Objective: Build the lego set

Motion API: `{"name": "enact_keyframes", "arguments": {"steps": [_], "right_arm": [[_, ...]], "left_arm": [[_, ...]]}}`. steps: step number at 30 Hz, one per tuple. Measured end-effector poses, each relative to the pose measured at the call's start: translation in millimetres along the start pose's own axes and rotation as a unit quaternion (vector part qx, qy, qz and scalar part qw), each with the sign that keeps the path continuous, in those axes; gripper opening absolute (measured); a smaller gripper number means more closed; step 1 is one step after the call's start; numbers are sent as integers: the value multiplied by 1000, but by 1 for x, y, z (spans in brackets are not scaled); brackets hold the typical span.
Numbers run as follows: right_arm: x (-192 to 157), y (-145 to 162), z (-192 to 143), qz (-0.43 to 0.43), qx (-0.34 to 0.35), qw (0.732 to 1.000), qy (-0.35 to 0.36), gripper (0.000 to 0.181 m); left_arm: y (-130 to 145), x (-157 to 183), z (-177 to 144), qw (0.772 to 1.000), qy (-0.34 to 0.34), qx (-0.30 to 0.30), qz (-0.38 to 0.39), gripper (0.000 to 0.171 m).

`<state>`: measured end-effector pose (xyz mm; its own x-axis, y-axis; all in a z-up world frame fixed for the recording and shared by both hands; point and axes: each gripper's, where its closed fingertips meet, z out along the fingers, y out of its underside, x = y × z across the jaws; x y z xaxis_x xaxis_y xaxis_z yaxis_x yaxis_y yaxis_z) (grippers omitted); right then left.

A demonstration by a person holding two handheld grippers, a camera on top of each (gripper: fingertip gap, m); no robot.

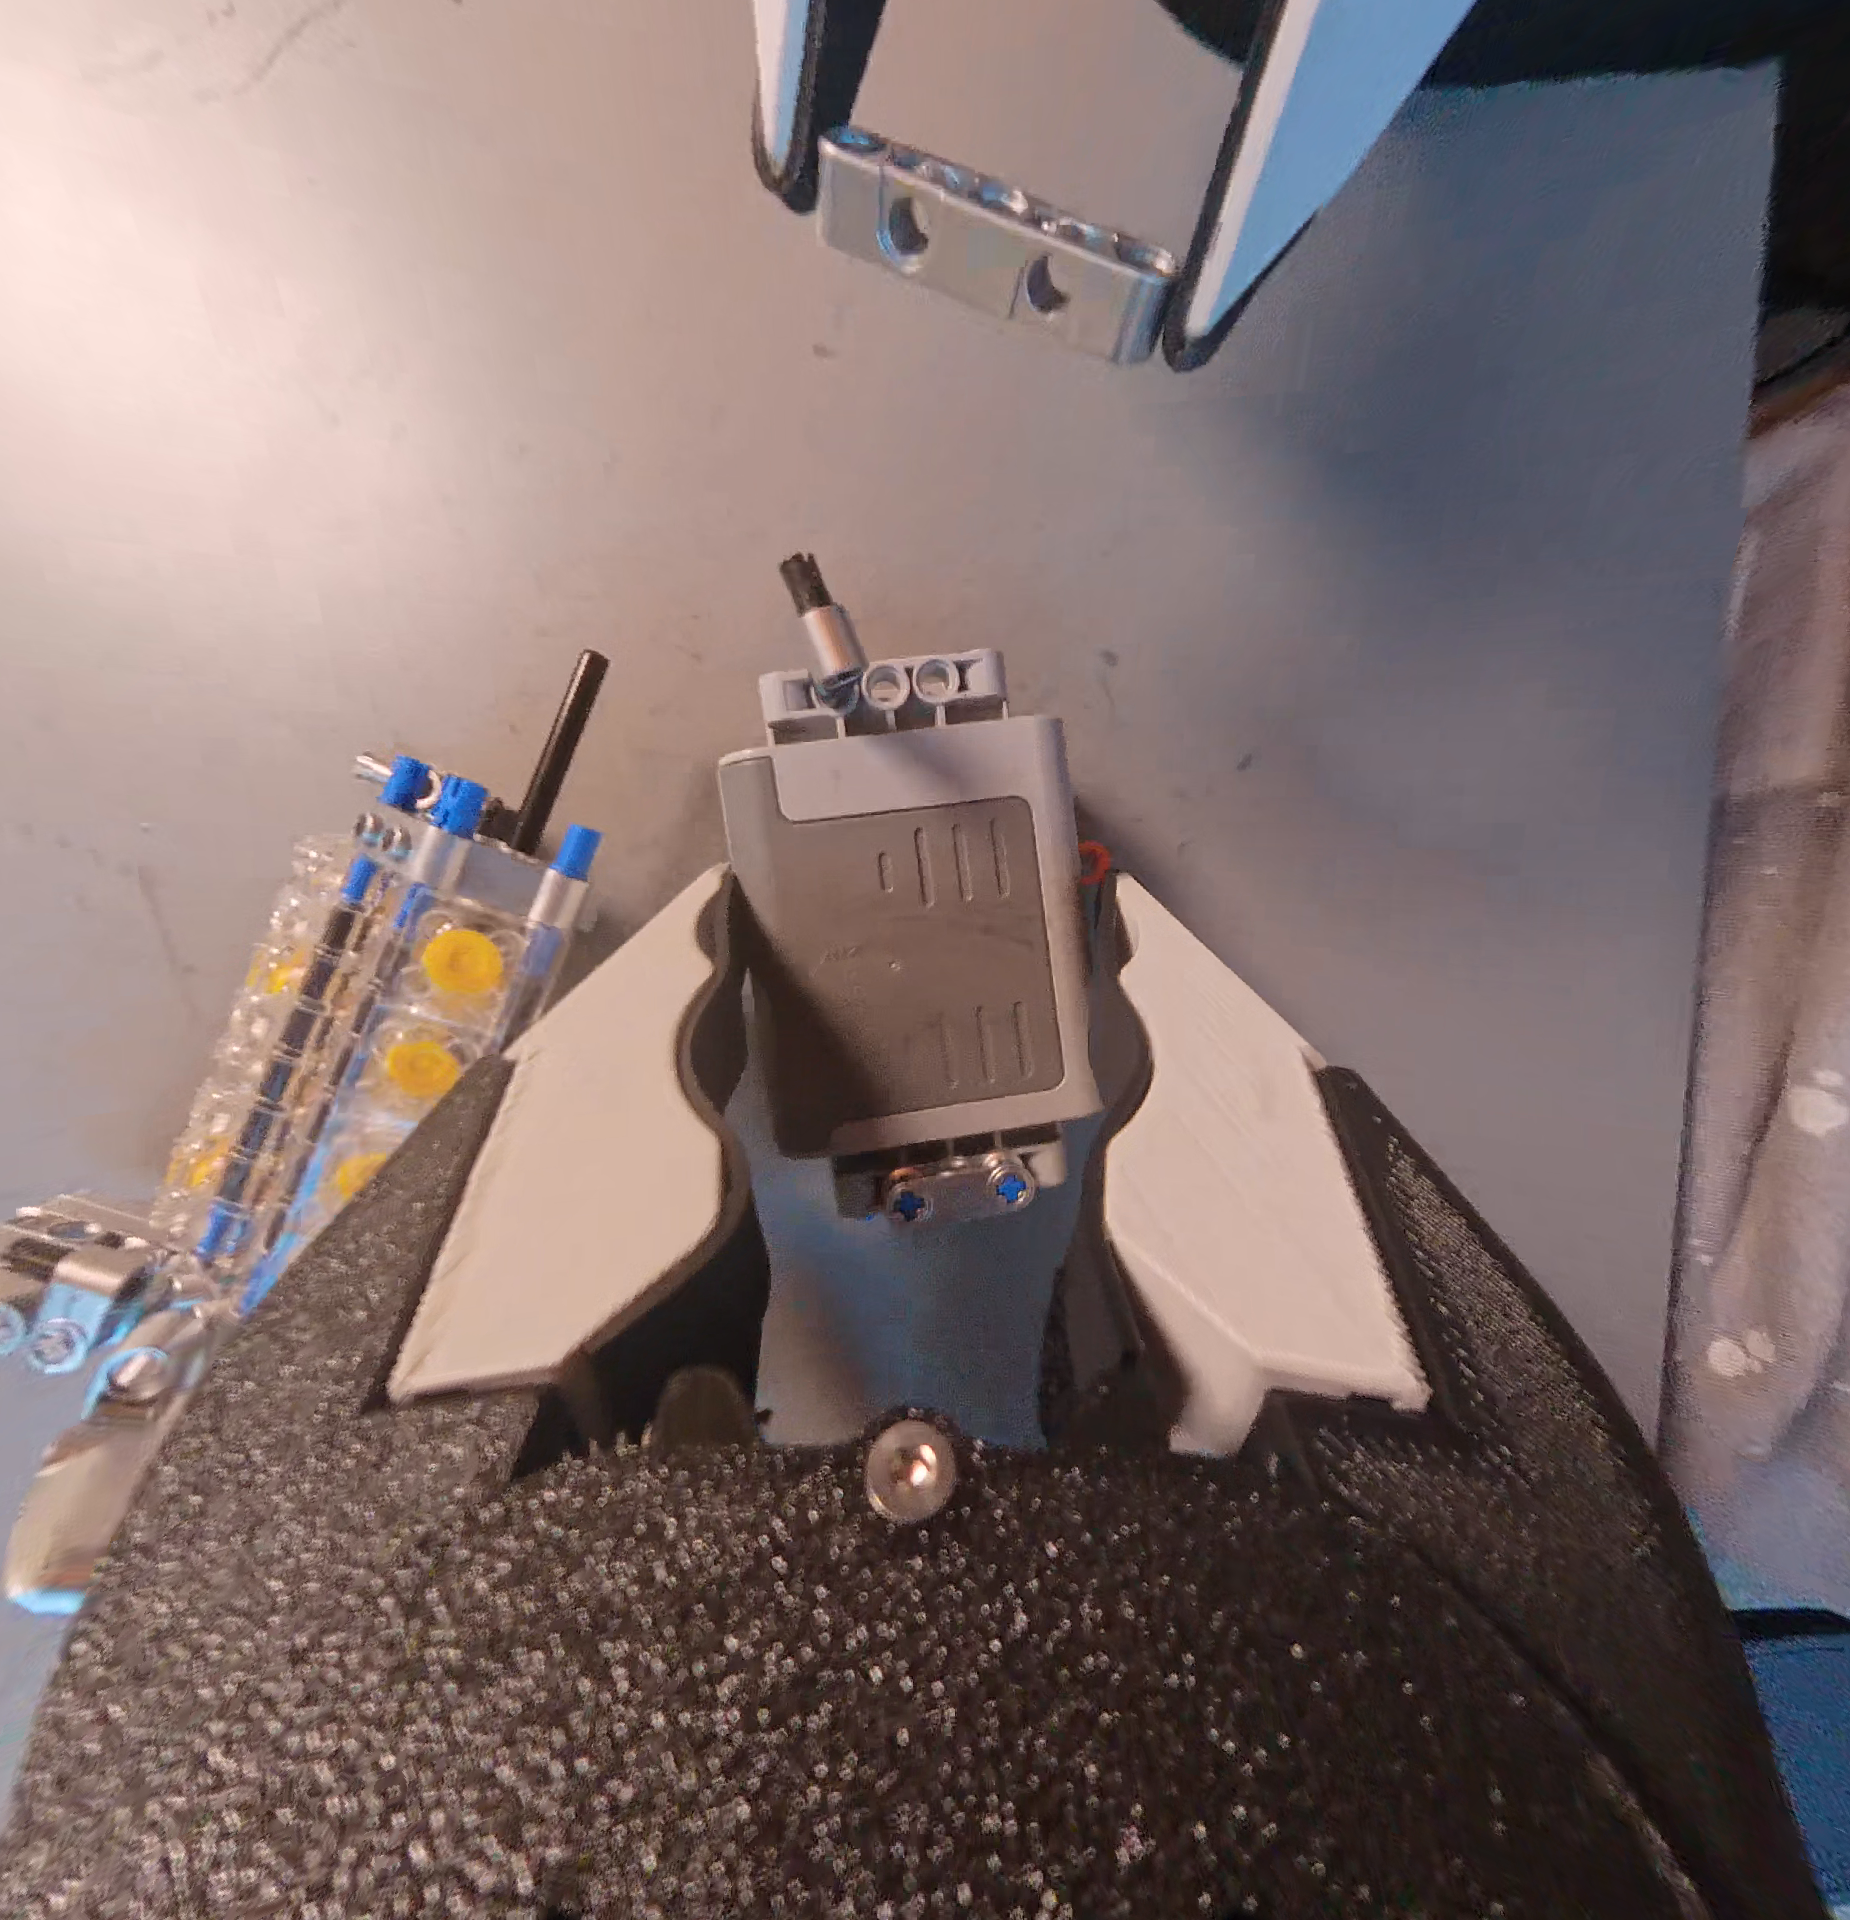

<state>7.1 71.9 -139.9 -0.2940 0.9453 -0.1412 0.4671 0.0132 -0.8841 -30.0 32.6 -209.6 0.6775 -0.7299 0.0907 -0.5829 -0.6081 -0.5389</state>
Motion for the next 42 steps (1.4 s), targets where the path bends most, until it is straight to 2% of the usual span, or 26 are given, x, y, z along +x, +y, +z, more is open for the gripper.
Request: {"name": "enact_keyframes", "arguments": {"steps": [1,8,13,17,22,34,42], "right_arm": [[0,-1,-1,3,5,1000,-5,40],[-2,-7,-6,4,25,1000,-18,40],[-11,-20,-13,-14,68,997,-40,40],[-32,-38,-19,-40,112,988,-101,40],[-45,-49,-16,-53,111,982,-140,40],[-60,-52,-7,-55,54,978,-196,40],[-58,-42,-9,-127,-120,970,-166,40]], "left_arm": [[1,0,-2,1000,0,9,-4,64],[-3,13,-15,994,19,95,-45,62],[-19,23,-33,976,63,198,-68,63],[-35,35,-46,956,107,266,-57,62],[-50,49,-57,940,138,312,-22,62],[-60,61,-71,911,148,384,-4,62],[-59,61,-64,921,126,369,13,62]]}}
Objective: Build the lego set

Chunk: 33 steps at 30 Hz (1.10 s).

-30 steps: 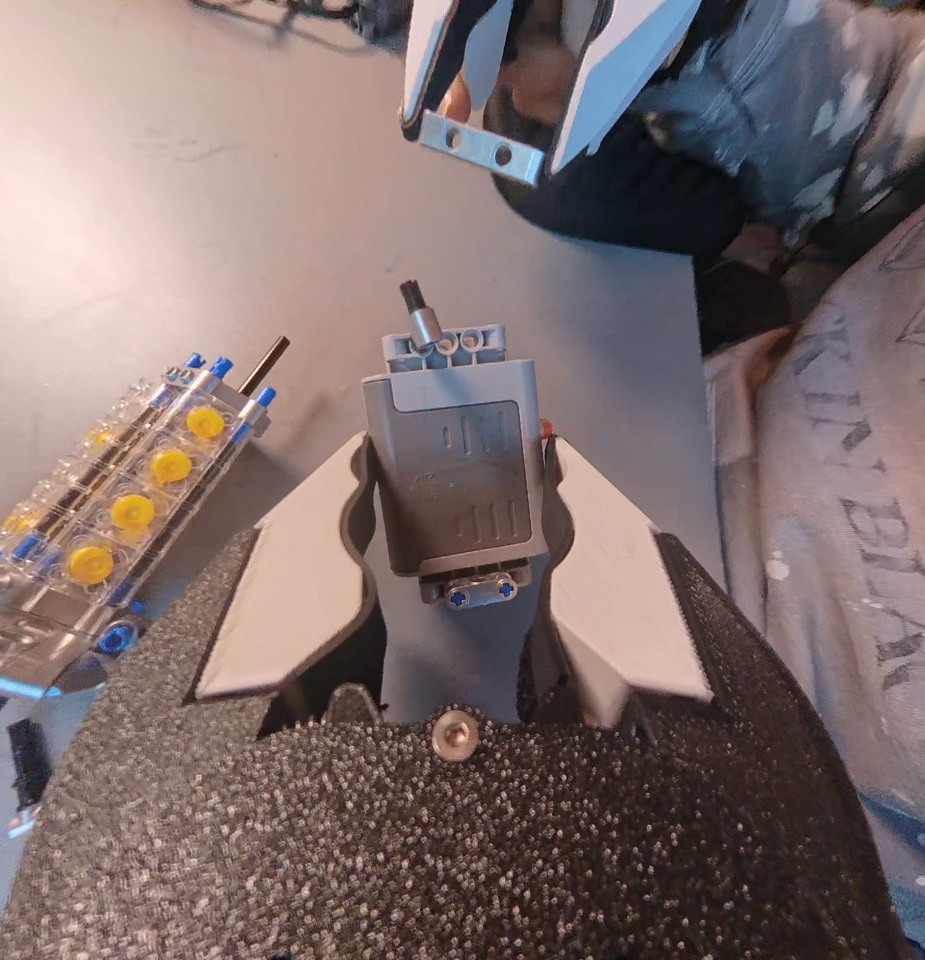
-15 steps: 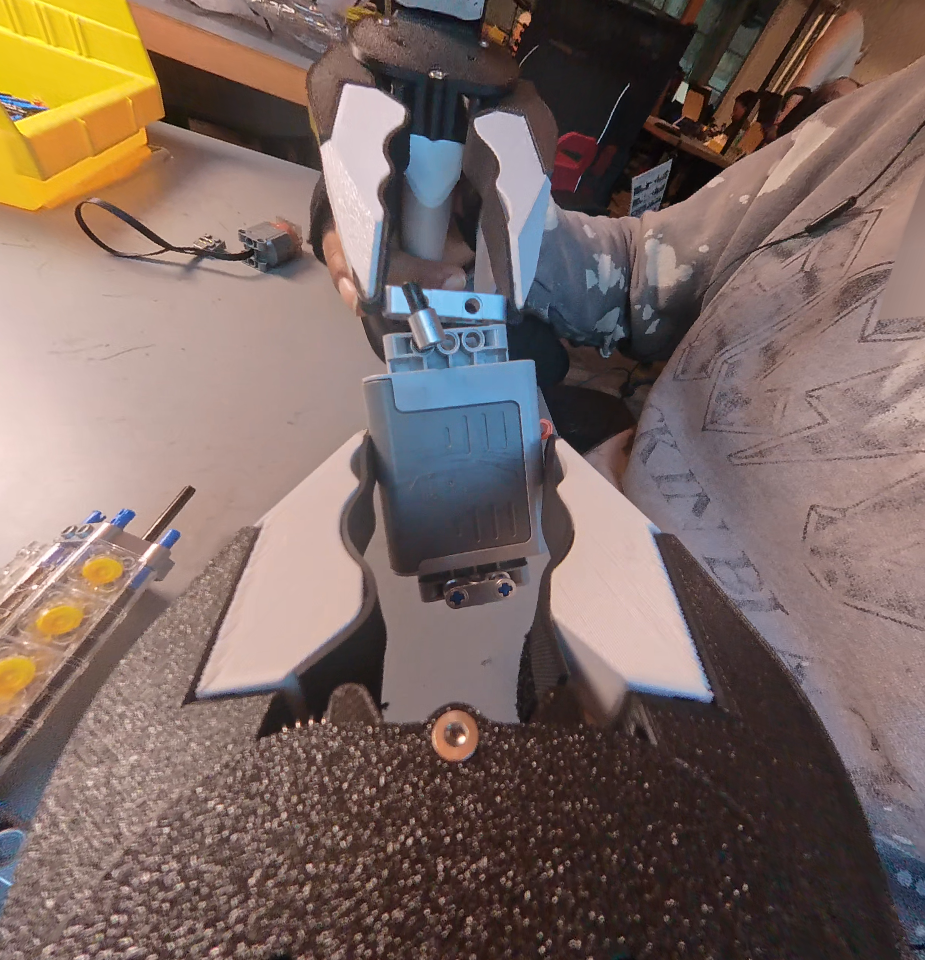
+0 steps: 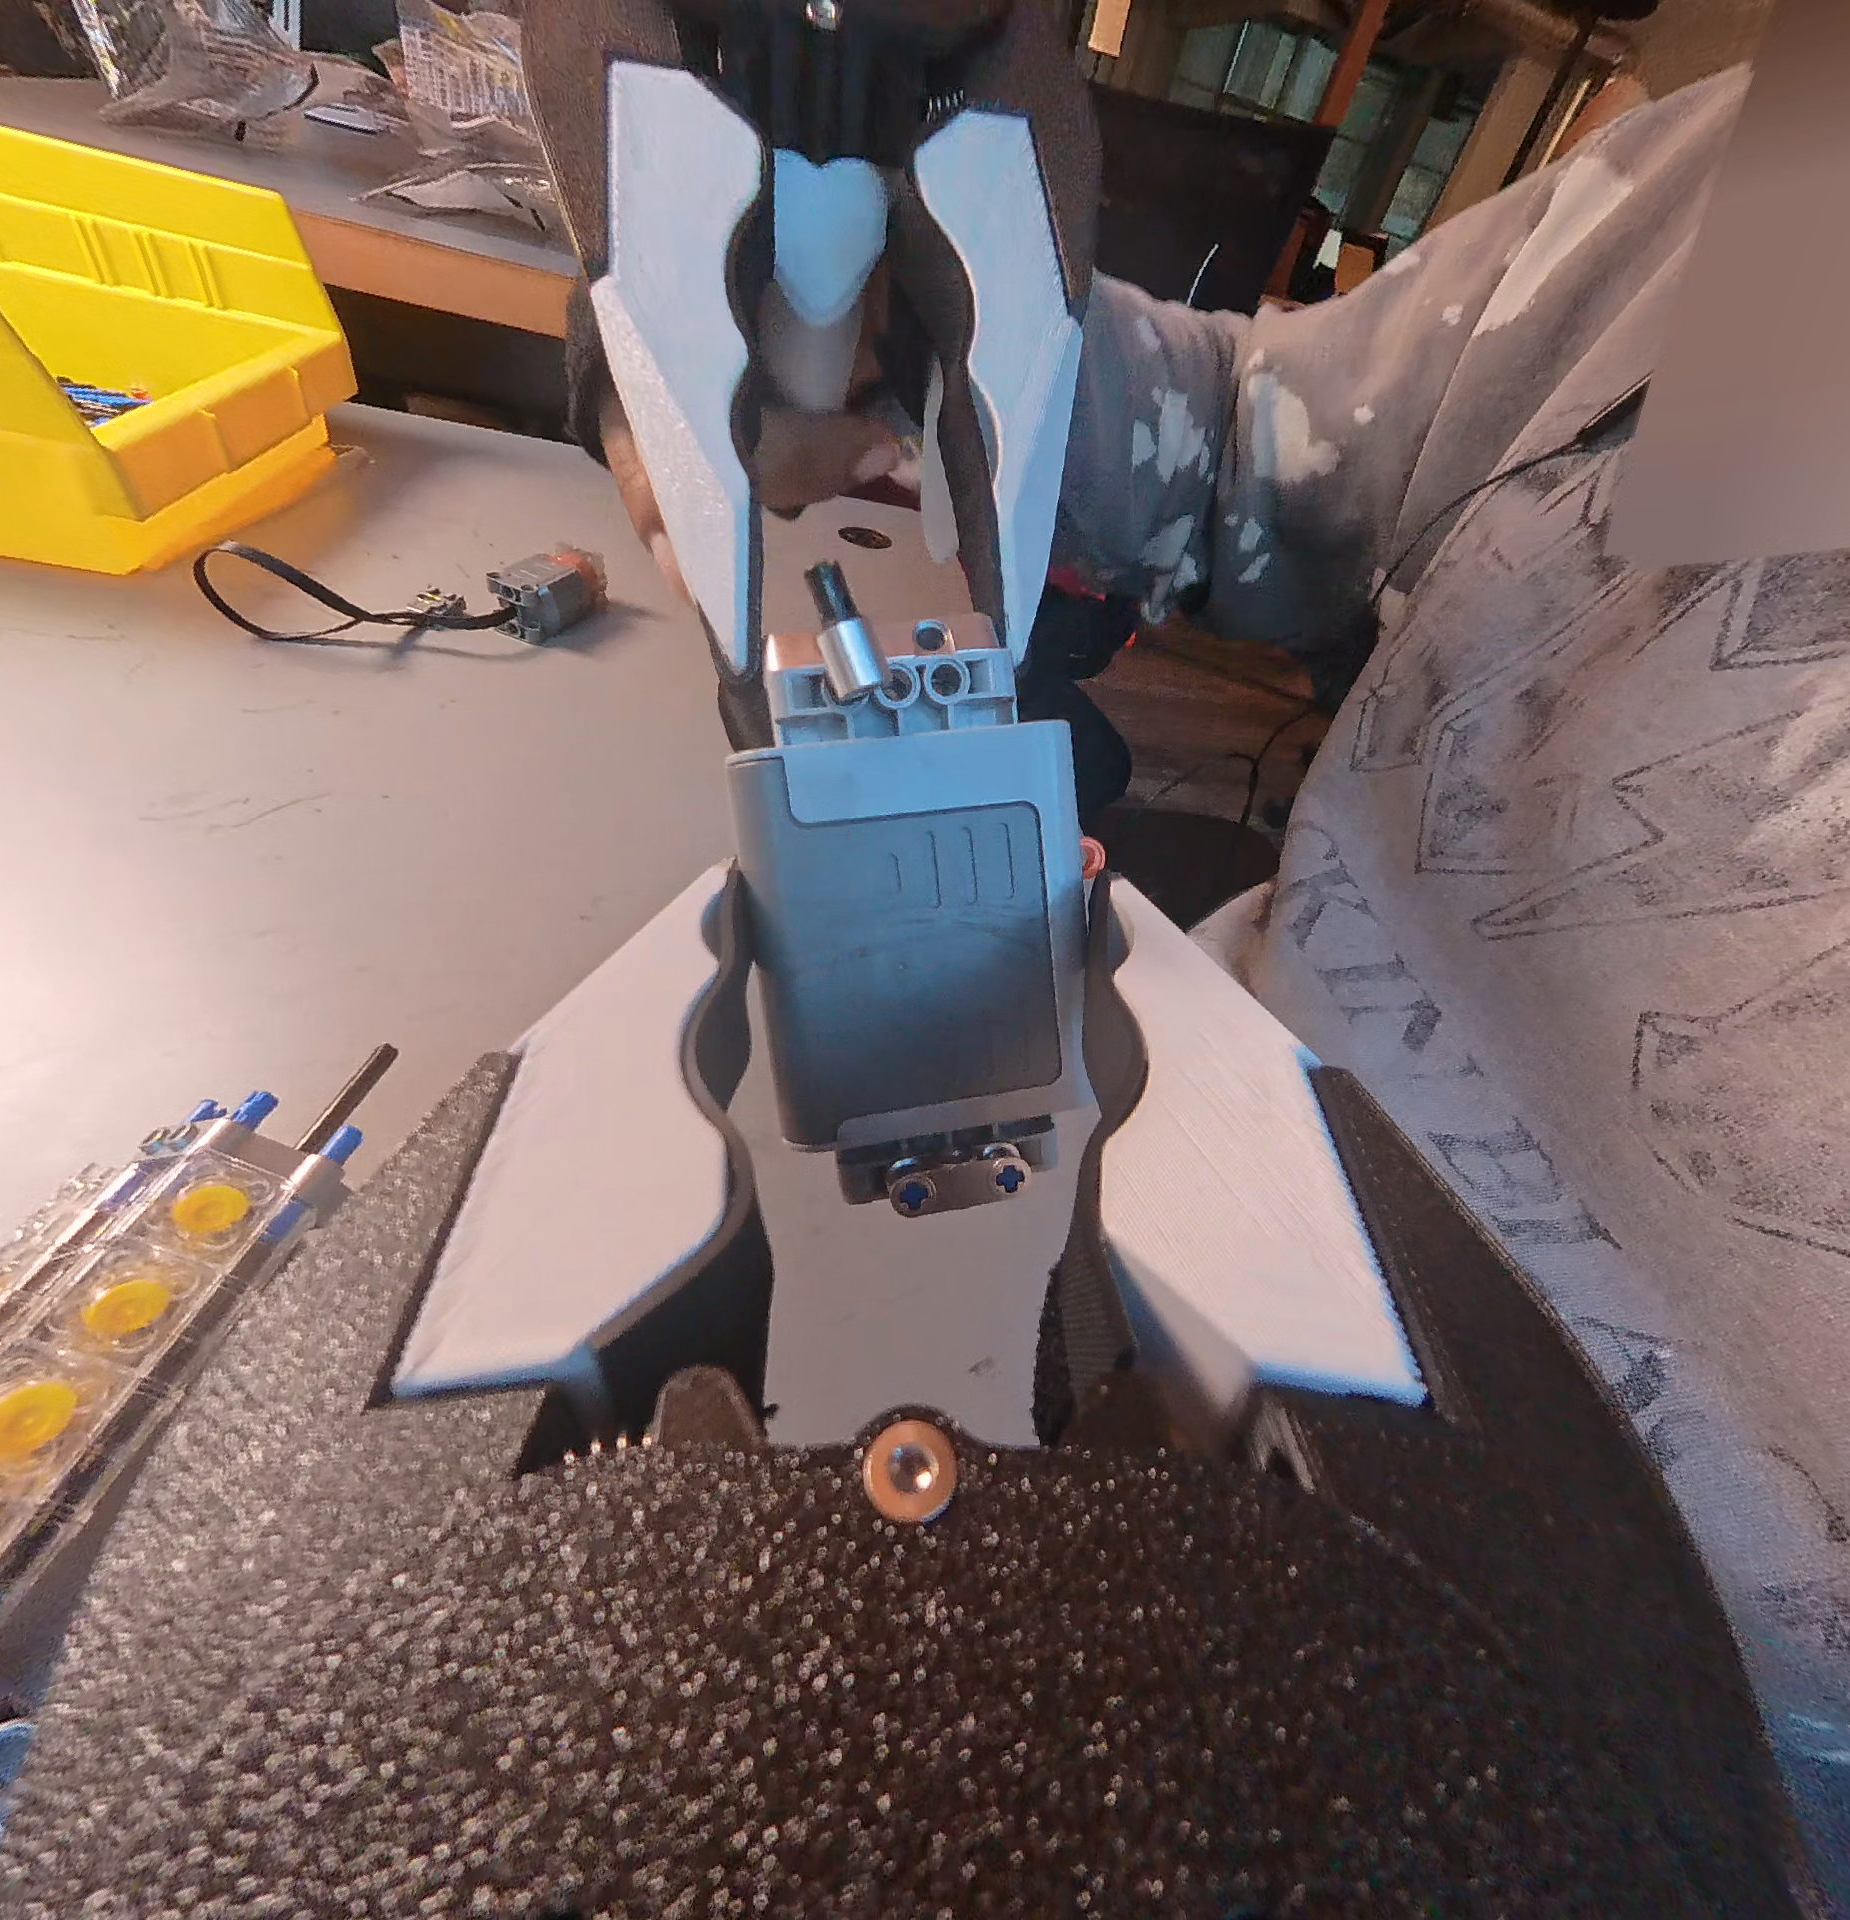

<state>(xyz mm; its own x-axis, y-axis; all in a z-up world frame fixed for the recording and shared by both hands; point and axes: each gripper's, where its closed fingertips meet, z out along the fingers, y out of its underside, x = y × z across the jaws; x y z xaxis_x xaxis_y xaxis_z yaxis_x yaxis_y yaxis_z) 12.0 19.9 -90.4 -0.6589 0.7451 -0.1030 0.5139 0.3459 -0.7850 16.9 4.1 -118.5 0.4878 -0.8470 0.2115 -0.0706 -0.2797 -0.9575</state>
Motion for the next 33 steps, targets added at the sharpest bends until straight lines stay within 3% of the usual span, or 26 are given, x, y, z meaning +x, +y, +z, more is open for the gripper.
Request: {"name": "enact_keyframes", "arguments": {"steps": [9,16,21,28,33], "right_arm": [[-4,8,1,-37,-164,986,-12,40],[-5,8,8,-40,-207,977,-25,40],[-5,3,14,-30,-179,983,-25,40],[-1,-10,-6,-31,-73,997,1,45],[2,18,1,-22,-54,998,7,46]], "left_arm": [[4,2,2,1000,-6,-12,13,62],[7,2,1,1000,-11,-17,17,62],[4,2,-2,1000,-15,-8,20,62],[4,-1,-6,999,-23,-11,22,62],[27,-16,-9,993,-58,-91,37,62]]}}
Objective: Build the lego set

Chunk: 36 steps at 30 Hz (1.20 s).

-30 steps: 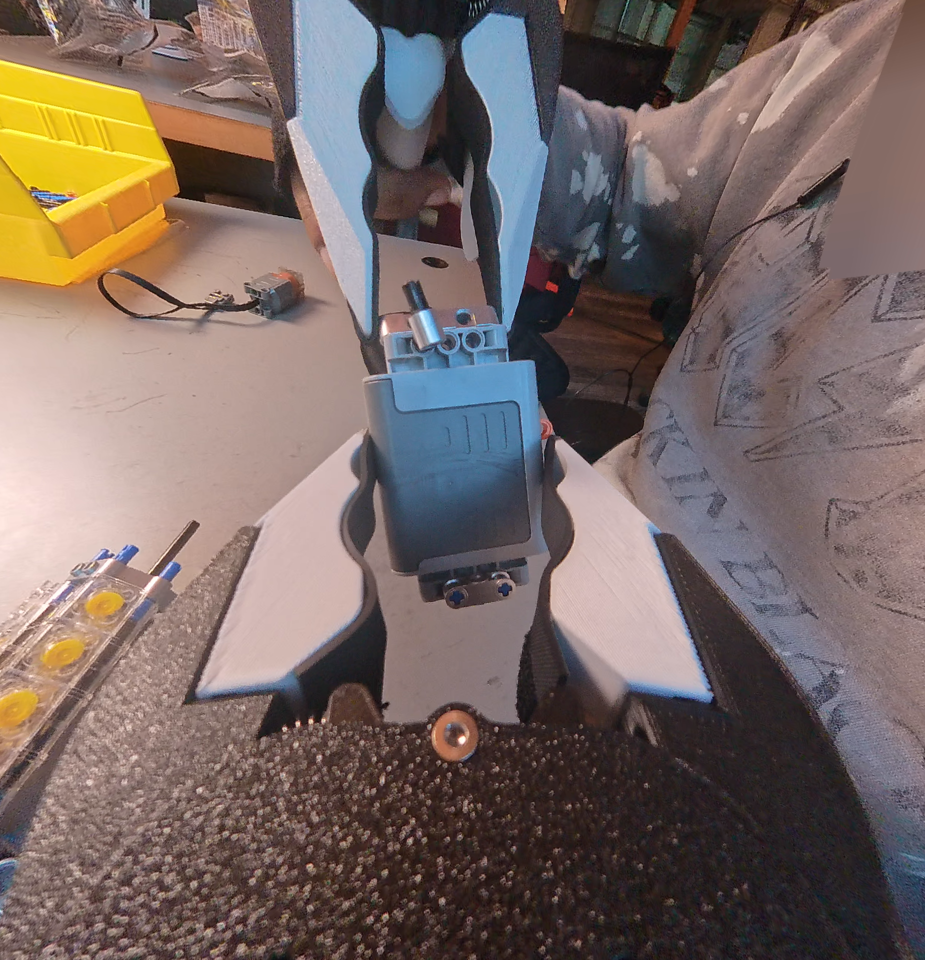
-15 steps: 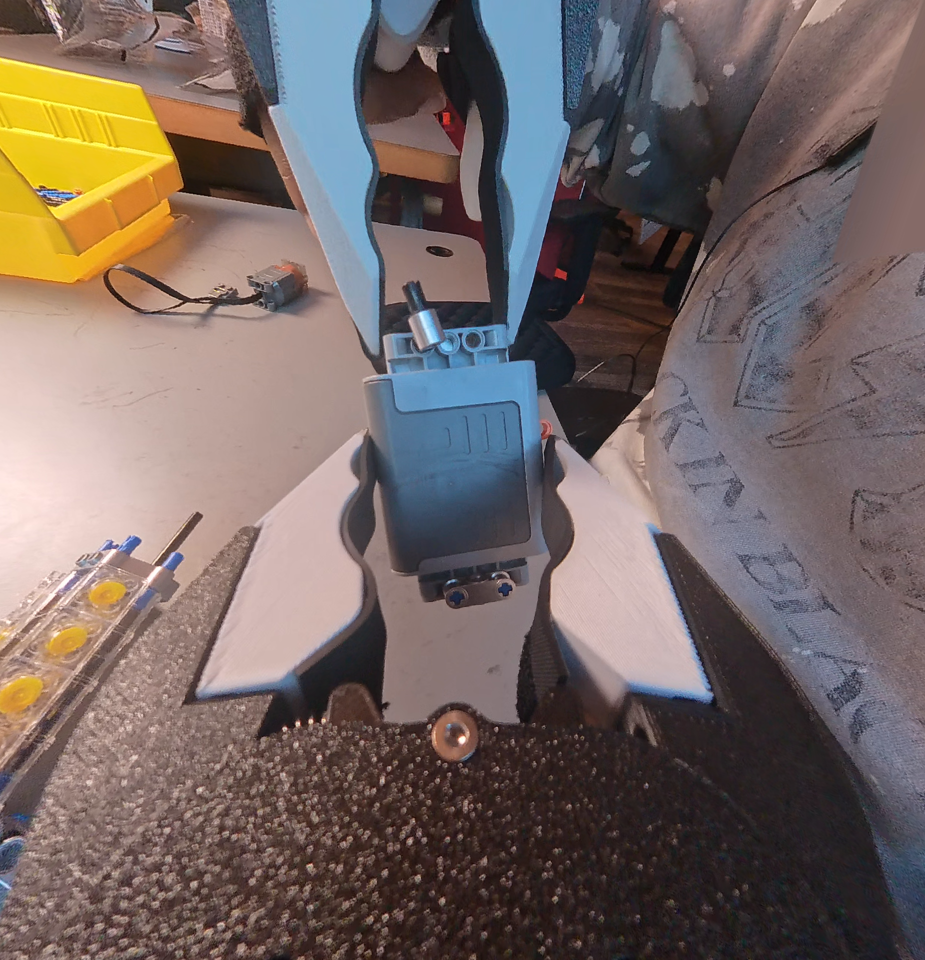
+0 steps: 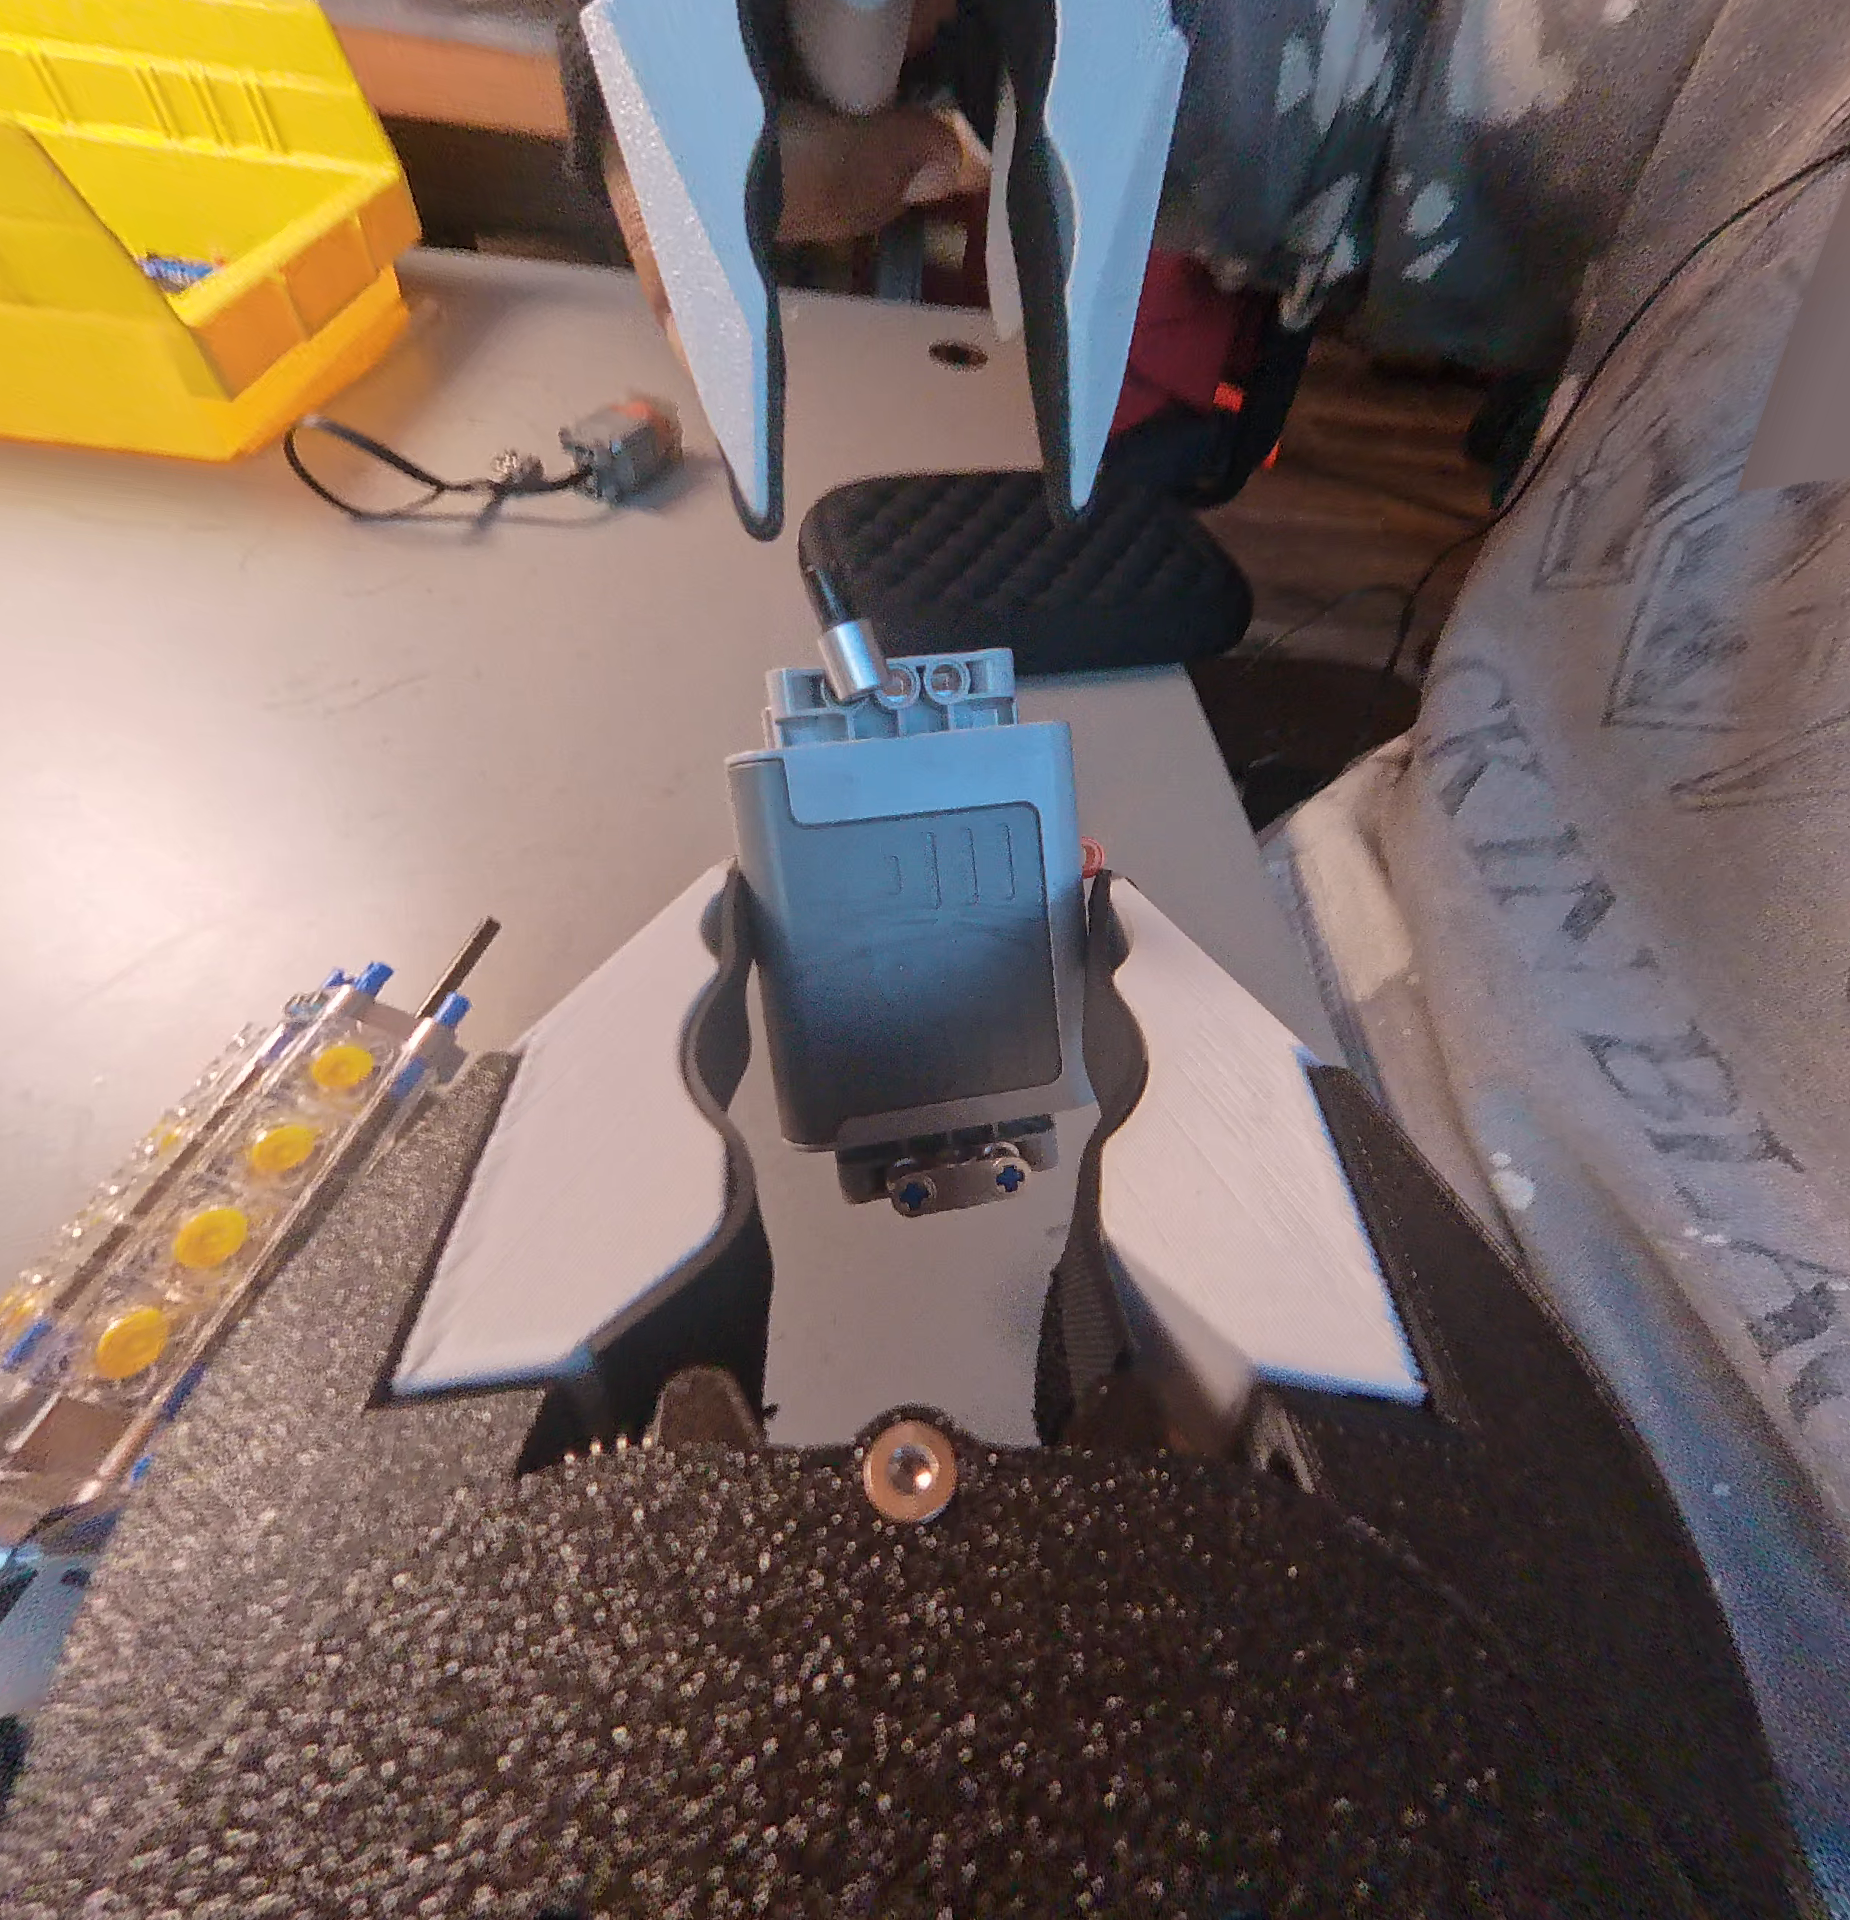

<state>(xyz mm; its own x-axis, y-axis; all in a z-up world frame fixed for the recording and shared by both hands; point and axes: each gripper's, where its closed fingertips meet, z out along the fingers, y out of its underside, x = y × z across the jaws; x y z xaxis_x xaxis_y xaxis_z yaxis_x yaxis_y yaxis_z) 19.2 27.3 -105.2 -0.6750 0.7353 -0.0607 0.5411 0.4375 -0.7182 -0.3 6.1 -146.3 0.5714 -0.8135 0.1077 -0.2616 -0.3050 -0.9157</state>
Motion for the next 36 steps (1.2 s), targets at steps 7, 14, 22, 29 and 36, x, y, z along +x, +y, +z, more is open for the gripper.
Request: {"name": "enact_keyframes", "arguments": {"steps": [7,14,22,29,36], "right_arm": [[12,38,45,10,-18,1000,3,51],[24,49,66,6,-26,1000,2,54],[29,54,65,8,-21,1000,-7,54],[45,45,31,12,24,999,33,53],[38,60,42,-8,-5,1000,18,45]], "left_arm": [[43,-4,13,989,12,-147,-18,62],[51,-16,11,975,15,-222,-21,62],[57,-22,8,965,16,-261,-9,62],[45,-28,-2,978,-11,-209,-23,61],[57,-23,-8,978,-49,-202,2,68]]}}
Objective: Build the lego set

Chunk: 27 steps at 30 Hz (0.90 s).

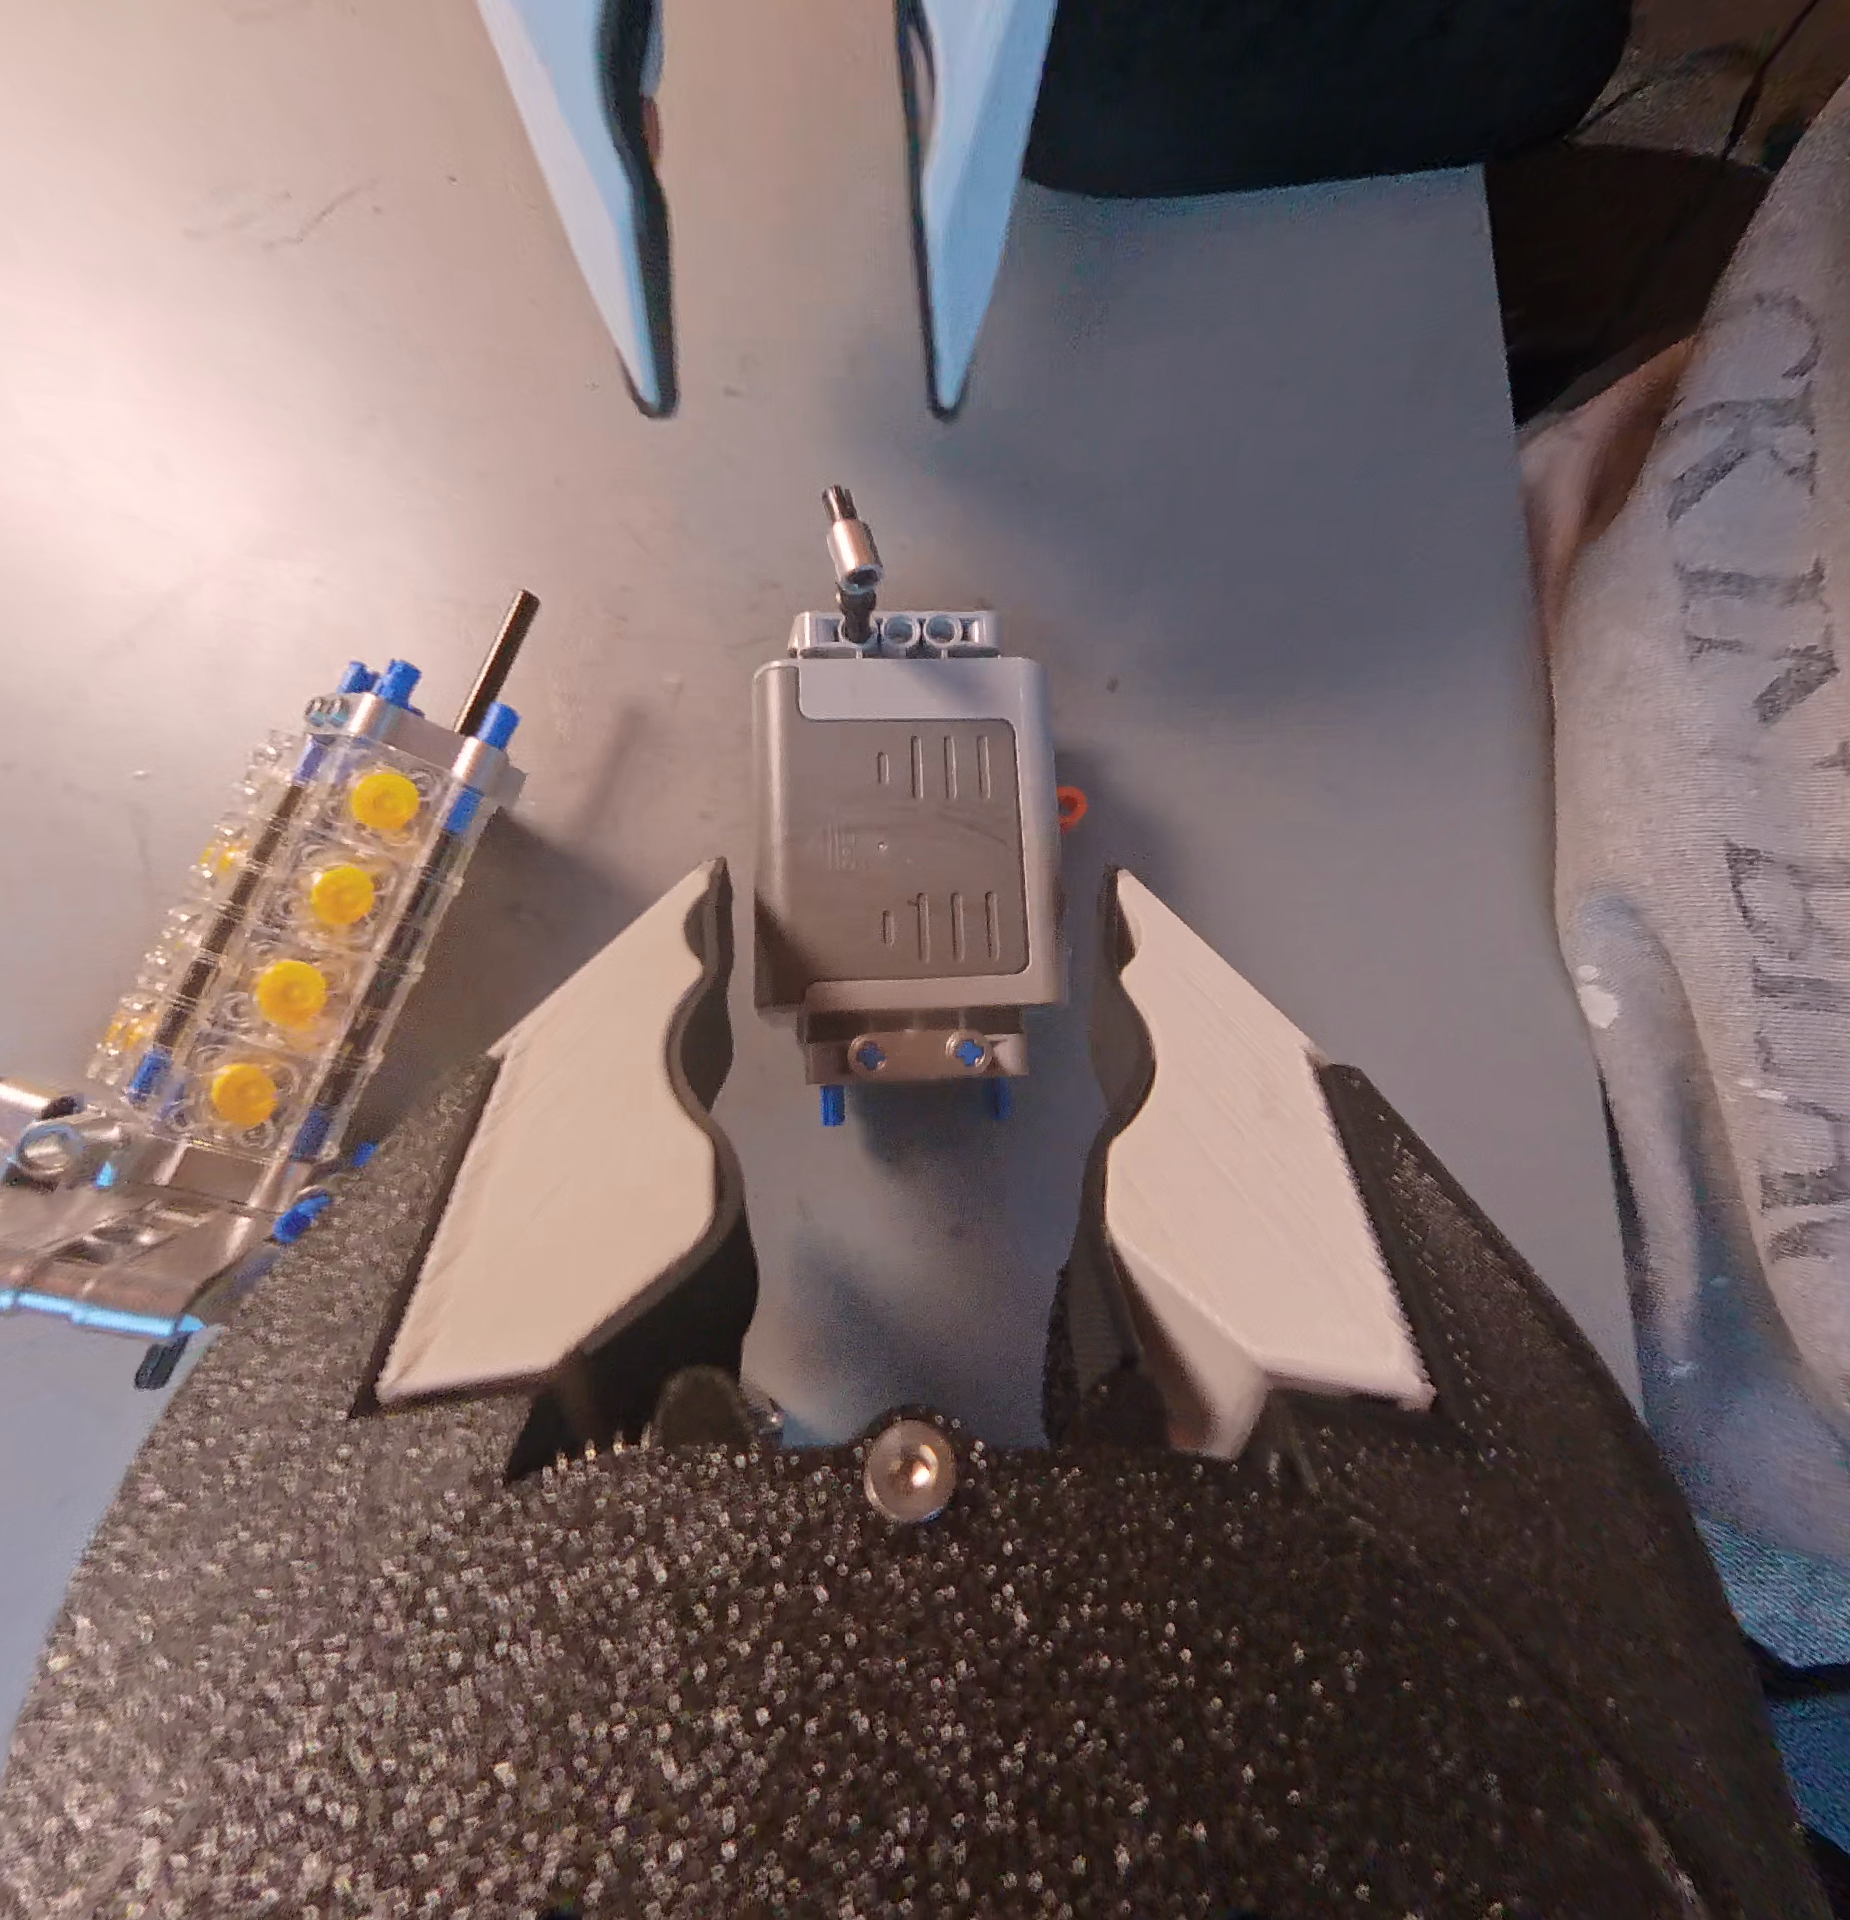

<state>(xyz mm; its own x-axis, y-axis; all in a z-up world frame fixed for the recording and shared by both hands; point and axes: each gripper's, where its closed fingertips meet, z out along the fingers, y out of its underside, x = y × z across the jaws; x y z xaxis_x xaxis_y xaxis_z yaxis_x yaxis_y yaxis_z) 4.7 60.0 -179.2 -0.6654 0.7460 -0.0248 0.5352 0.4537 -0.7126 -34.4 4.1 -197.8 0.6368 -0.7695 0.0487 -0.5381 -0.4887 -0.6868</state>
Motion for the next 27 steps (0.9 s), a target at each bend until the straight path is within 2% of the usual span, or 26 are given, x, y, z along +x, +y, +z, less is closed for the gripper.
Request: {"name": "enact_keyframes", "arguments": {"steps": [2,6,16,22,27], "right_arm": [[-6,4,14,-14,-24,1000,-7,48],[-10,3,29,-8,-29,999,-18,48],[-13,-2,29,2,-18,1000,-26,45],[-2,1,21,14,-16,1000,-3,48],[-11,7,26,11,-44,999,-5,39]], "left_arm": [[1,0,3,1000,-3,13,0,67],[1,-1,3,1000,-4,25,5,60],[0,-1,3,999,0,38,3,60],[-1,-2,4,999,-1,47,4,61],[-1,-4,3,999,-2,51,3,61]]}}
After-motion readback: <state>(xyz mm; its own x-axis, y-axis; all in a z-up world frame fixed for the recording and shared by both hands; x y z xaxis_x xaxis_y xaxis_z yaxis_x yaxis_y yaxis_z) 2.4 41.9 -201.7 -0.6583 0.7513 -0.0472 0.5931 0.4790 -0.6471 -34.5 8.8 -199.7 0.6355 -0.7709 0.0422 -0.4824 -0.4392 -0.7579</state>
